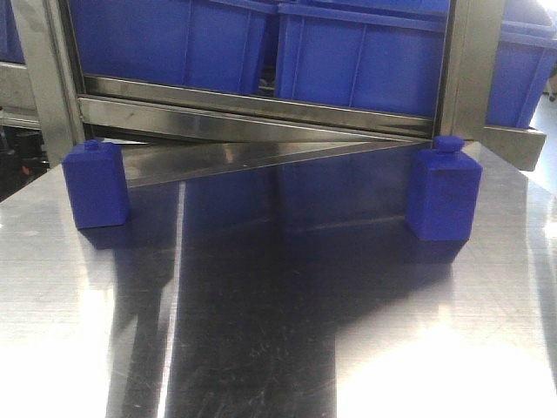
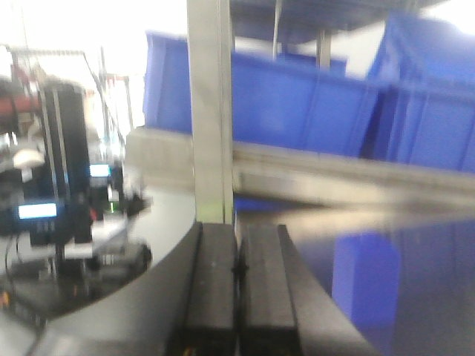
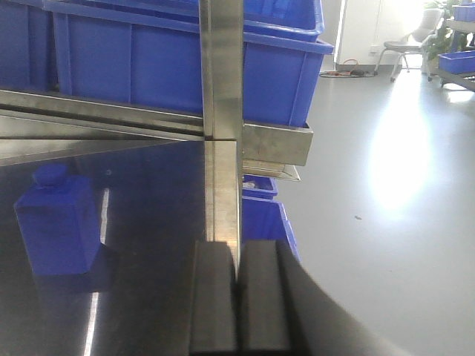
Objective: Pick and sort blue part to right shelf
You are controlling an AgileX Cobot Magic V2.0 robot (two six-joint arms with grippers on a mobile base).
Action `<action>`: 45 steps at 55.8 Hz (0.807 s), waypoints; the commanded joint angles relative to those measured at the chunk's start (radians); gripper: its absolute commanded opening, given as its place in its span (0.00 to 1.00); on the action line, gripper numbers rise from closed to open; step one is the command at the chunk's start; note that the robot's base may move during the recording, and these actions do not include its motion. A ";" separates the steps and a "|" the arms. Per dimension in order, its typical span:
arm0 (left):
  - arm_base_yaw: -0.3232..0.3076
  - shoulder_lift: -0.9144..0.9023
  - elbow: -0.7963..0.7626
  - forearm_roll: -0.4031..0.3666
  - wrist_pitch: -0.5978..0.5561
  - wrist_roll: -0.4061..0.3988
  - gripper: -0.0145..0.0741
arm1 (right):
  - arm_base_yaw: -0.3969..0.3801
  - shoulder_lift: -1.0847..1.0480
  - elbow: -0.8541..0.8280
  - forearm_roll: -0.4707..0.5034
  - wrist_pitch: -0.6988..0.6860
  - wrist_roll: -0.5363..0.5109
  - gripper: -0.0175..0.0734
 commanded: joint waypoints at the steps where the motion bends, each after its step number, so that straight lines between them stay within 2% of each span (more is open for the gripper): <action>1: 0.001 -0.022 -0.022 -0.014 -0.126 -0.001 0.30 | -0.002 -0.017 -0.009 -0.003 -0.087 -0.008 0.23; 8: 0.001 0.009 -0.192 -0.014 0.019 -0.001 0.30 | -0.002 -0.017 -0.009 -0.003 -0.087 -0.008 0.23; 20: -0.015 0.228 -0.544 -0.019 0.389 -0.001 0.31 | -0.002 -0.017 -0.009 -0.003 -0.087 -0.008 0.23; 30: -0.046 0.456 -0.733 -0.064 0.526 -0.001 0.32 | -0.002 -0.017 -0.009 -0.003 -0.087 -0.008 0.23; 36: -0.065 0.583 -0.795 -0.087 0.558 -0.001 0.42 | -0.002 -0.017 -0.009 -0.003 -0.087 -0.008 0.23; 45: -0.113 0.747 -0.852 -0.118 0.574 -0.001 0.67 | -0.002 -0.017 -0.009 -0.003 -0.087 -0.008 0.23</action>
